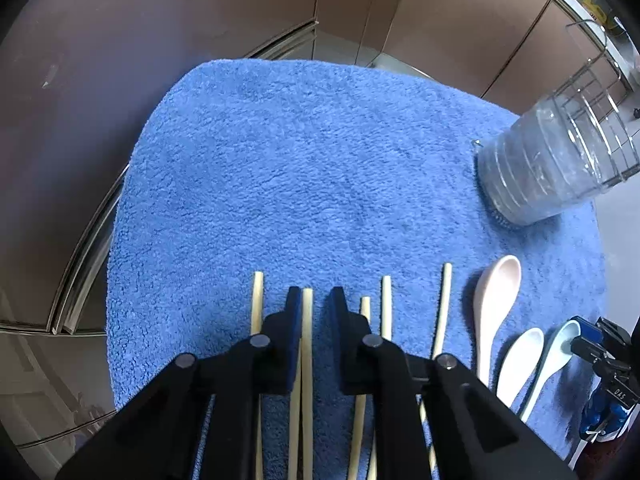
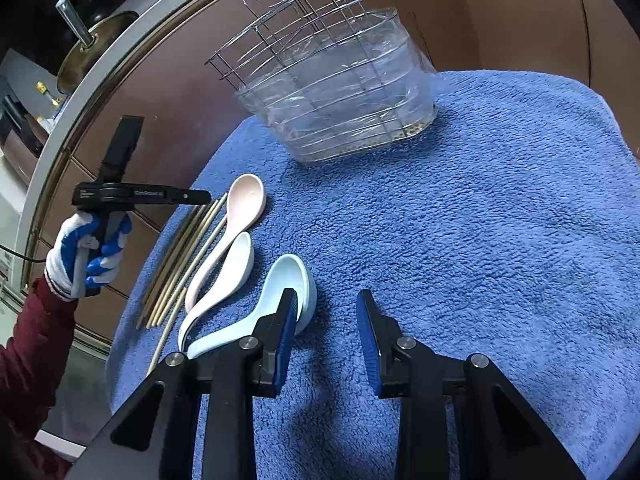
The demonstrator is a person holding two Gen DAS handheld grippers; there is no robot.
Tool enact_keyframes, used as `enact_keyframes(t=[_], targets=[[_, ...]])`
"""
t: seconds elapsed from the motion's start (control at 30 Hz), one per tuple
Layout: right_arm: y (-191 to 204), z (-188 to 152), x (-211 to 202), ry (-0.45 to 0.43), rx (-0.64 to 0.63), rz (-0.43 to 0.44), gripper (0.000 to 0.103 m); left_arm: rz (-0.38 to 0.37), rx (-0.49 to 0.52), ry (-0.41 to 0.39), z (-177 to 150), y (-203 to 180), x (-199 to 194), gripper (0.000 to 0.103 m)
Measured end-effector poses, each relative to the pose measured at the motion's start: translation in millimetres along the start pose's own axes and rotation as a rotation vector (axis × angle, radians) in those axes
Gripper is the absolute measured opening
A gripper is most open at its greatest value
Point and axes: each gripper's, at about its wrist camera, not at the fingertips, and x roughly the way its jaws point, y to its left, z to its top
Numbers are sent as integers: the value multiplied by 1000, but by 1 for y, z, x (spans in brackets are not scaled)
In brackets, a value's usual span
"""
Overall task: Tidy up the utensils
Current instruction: 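Lower the left tool onto a chopstick while the right tool lowers onto the light blue spoon, then close the left tool on the chopstick while the right tool grips the light blue spoon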
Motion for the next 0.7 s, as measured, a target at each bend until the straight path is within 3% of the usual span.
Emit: enact_keyframes(t=[0.3, 0.37, 0.4, 0.43, 0.57, 0.7], targets=[[0, 9, 17, 37, -14, 46, 29, 16, -5, -1, 1, -3, 7, 5], [0, 11, 20, 42, -21, 55, 22, 21, -9, -7, 0, -4, 7, 5], [-2, 11, 20, 45, -25, 60, 9, 19, -17, -12, -2, -5, 6, 5], [-2, 12, 21, 49, -31, 63, 7, 16, -24, -18, -4, -6, 4, 5], [8, 10, 13, 32, -67, 50, 7, 2, -38, -61, -17, -10, -14, 4], [24, 8, -9, -11, -114, 25, 7, -23, -44, -154, -28, -12, -51, 4]])
